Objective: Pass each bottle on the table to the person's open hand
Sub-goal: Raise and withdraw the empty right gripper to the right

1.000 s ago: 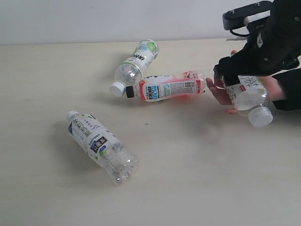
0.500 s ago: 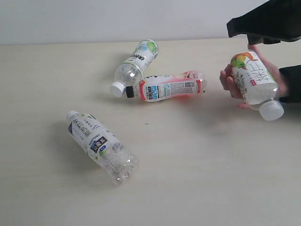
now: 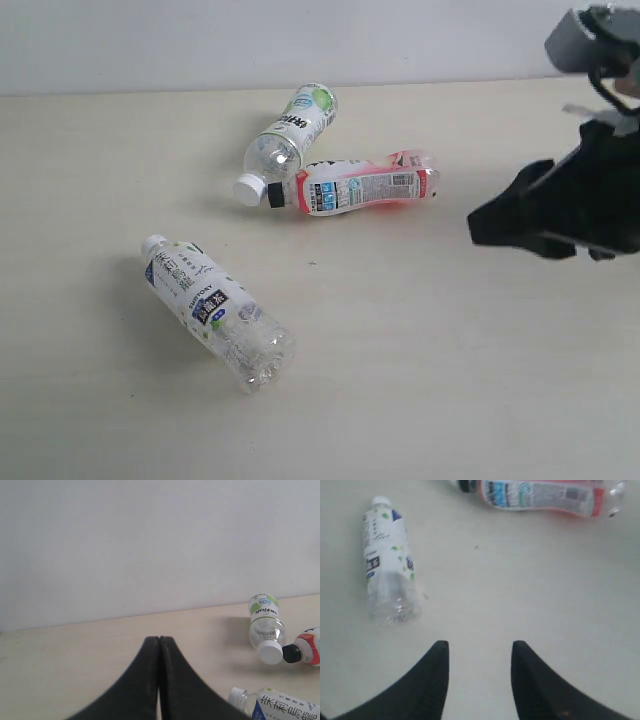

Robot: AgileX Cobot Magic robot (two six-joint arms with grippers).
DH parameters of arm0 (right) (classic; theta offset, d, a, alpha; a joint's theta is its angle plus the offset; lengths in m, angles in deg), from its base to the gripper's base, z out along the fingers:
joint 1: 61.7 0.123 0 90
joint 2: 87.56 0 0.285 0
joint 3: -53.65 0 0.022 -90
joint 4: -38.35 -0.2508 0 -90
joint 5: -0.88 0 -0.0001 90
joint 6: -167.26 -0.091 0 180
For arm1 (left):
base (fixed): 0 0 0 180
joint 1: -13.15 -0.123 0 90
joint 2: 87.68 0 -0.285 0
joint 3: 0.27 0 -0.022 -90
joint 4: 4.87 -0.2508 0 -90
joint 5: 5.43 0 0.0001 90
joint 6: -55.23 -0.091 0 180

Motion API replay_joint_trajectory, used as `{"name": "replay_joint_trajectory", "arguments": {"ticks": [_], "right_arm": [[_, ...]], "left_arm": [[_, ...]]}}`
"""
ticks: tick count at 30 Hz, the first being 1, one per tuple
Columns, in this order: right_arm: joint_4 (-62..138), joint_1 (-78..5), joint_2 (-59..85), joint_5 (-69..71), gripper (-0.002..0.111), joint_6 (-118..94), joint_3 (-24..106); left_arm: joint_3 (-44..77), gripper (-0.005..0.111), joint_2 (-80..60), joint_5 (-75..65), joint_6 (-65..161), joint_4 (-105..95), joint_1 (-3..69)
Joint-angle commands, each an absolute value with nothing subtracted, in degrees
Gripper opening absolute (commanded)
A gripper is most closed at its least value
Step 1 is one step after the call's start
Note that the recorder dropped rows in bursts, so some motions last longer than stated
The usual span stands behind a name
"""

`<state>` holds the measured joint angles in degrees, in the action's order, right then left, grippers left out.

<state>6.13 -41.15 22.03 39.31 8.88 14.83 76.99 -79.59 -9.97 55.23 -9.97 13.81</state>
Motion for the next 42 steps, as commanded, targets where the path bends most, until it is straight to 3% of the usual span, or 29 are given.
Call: {"name": "replay_joint_trajectory", "arguments": {"ticks": [1, 10, 15, 19, 37, 42], "right_arm": [[-1.5, -38.2, 20.6, 43.0, 0.052, 18.7, 12.7], [2.9, -31.0, 22.0, 36.7, 0.053, 21.7, 9.7], [0.8, -27.4, 22.0, 27.8, 0.015, 22.1, 4.8], [0.8, -27.0, 23.2, 26.6, 0.0, 23.0, 5.1], [-8.0, -27.0, 54.8, 13.1, 0.0, 24.5, -1.5], [-4.4, -27.0, 61.5, 21.3, 0.0, 24.9, -1.4]], "left_arm": [[77.0, 0.0, -79.9, -9.8, 55.2, -10.0, 13.7], [77.0, 0.0, -79.9, -9.8, 55.2, -10.0, 13.7], [77.0, 0.0, -79.9, -9.8, 55.2, -10.0, 13.7], [77.0, 0.0, -79.9, -9.8, 55.2, -10.0, 13.7], [77.0, 0.0, -79.9, -9.8, 55.2, -10.0, 13.7], [77.0, 0.0, -79.9, -9.8, 55.2, -10.0, 13.7]]}}
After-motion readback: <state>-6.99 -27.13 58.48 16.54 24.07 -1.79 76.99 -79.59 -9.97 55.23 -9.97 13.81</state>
